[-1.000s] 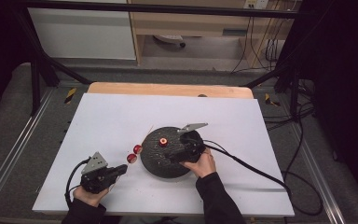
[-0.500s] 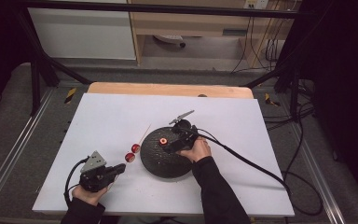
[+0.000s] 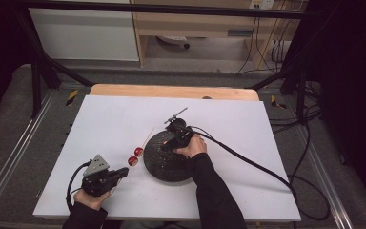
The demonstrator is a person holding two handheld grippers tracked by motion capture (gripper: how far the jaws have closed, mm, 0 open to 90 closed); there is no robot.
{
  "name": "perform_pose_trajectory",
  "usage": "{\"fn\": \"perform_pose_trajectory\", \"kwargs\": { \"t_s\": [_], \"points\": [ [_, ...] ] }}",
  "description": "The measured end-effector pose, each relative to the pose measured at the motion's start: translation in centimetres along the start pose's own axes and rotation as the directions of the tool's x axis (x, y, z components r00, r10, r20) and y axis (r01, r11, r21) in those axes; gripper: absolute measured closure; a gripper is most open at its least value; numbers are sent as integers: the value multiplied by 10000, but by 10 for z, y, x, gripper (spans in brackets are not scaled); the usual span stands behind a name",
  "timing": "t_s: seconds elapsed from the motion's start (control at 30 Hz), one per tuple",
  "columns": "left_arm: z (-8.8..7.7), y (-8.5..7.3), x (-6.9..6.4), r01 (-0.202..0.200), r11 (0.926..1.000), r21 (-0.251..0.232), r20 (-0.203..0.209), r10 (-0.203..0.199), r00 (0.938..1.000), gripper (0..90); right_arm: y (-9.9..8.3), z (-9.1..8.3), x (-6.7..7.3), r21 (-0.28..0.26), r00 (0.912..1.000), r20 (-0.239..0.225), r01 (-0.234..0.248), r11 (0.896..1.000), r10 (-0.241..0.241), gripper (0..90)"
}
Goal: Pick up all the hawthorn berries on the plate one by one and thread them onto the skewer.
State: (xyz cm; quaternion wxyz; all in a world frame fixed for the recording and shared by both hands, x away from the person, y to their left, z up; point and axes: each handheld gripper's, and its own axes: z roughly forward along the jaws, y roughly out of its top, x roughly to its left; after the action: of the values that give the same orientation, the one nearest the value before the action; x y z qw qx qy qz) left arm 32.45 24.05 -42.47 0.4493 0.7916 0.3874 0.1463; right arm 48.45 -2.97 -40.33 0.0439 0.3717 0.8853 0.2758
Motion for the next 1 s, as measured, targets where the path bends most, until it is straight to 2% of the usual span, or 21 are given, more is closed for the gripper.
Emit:
{"fn": "perform_pose_trajectory", "kwargs": {
  "t_s": [0.37,0.57,0.8,1.0],
  "points": [
    [0,0,0,-21,10000,-7,39,21,10000,880,4,12,-4,79,9994,21,-344,9994,344,450],
    [0,0,0,-19,10000,-7,55,19,10000,880,5,14,-6,140,9977,-294,-603,9981,607,532],
    [0,0,-1,-23,10000,-2,67,23,10000,880,5,16,-8,349,9955,-465,-806,9961,822,605],
    [0,0,-1,-27,10000,-9,85,27,10000,881,5,17,-9,397,9940,-548,-924,9949,945,614]
  ]
}}
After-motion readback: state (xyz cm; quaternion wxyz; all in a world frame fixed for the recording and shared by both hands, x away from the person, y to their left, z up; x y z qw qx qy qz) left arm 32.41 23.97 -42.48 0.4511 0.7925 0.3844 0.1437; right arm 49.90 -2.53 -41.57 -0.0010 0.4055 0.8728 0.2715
